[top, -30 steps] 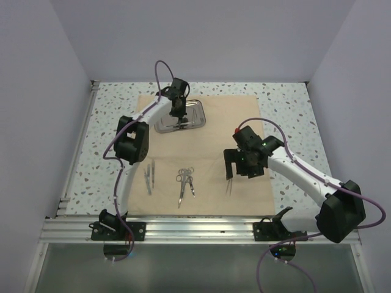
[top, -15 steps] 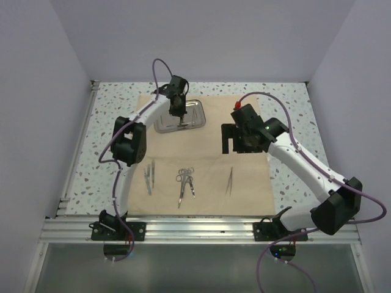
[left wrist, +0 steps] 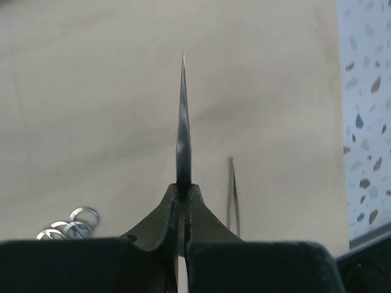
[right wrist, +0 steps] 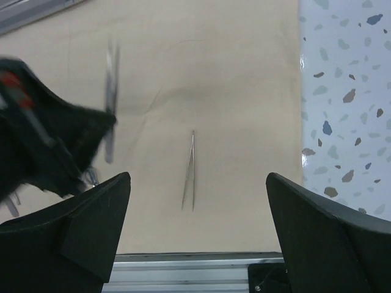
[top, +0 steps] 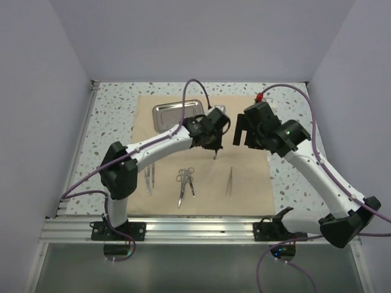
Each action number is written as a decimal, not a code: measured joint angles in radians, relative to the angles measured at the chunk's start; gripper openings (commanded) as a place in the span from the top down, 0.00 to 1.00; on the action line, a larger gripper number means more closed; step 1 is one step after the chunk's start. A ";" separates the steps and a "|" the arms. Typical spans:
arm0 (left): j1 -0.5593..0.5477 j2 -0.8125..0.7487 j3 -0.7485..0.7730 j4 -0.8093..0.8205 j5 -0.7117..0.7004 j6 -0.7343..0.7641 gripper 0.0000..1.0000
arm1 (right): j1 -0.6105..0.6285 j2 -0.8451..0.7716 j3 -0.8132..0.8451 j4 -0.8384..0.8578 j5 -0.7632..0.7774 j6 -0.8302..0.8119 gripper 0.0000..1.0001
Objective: Open and lay out the surgical kit
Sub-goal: Place the medical item in the surgical kit.
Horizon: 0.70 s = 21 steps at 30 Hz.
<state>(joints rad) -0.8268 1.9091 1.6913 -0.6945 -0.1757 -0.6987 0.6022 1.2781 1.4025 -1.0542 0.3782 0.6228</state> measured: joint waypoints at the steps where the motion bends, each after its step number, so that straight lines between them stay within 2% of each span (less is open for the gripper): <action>1: -0.041 -0.002 -0.022 0.000 -0.003 -0.024 1.00 | 0.000 -0.019 0.000 -0.010 0.006 0.014 0.03; 6: -0.220 -0.002 -0.152 -0.013 -0.015 -0.182 1.00 | 0.000 -0.151 -0.013 -0.061 0.023 0.080 0.04; 13: -0.305 0.026 -0.206 -0.015 -0.053 -0.320 0.99 | 0.000 -0.306 -0.033 -0.137 0.023 0.099 0.03; 14: -0.311 0.036 -0.206 -0.014 -0.056 -0.335 0.85 | 0.000 -0.320 -0.038 -0.150 0.023 0.098 0.03; 16: -0.322 0.055 -0.206 -0.011 -0.060 -0.350 0.66 | 0.000 -0.340 -0.049 -0.171 0.023 0.098 0.04; 17: -0.326 0.061 -0.206 -0.010 -0.061 -0.356 0.50 | 0.000 -0.346 -0.055 -0.180 0.022 0.098 0.04; 20: -0.332 0.066 -0.205 -0.009 -0.066 -0.371 0.33 | 0.000 -0.348 -0.066 -0.196 0.019 0.096 0.04; 21: -0.333 0.066 -0.202 -0.010 -0.069 -0.371 0.31 | 0.000 -0.341 -0.068 -0.195 0.016 0.093 0.04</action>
<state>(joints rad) -1.1603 1.9747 1.4891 -0.7048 -0.2447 -1.0695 0.6022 0.9367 1.3346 -1.2495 0.3943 0.7162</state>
